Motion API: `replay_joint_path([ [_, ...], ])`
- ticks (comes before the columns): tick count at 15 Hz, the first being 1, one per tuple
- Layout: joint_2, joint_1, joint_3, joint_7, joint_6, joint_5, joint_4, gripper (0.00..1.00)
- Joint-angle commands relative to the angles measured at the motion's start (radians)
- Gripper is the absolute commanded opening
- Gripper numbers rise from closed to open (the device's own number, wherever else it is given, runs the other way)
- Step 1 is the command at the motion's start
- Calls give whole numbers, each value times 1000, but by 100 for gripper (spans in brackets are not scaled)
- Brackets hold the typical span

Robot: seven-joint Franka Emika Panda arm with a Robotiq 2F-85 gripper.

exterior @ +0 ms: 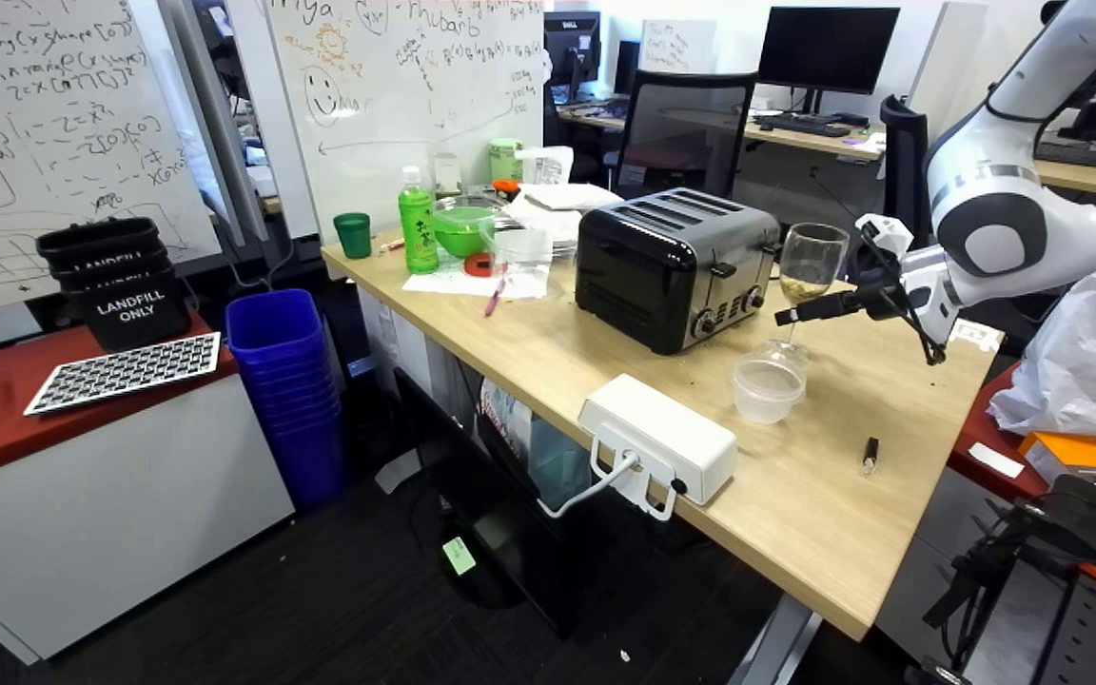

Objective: Pour the contents in the wine glass into the bowl.

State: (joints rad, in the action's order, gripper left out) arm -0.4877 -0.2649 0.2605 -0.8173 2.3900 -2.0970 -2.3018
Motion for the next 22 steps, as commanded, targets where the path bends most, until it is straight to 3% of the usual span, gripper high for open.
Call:
replay_joint_path([
  [1,-14,-15,-13,32,-20,-17,15,66],
  [9,-19,-22,-10,35,-30,-17,12,10],
  [11,-10,-22,-10,39,-33,-17,7,1],
  [16,36,-4,-4,70,5,-13,-30,4],
  [22,129,25,9,242,136,-46,-124,4],
])
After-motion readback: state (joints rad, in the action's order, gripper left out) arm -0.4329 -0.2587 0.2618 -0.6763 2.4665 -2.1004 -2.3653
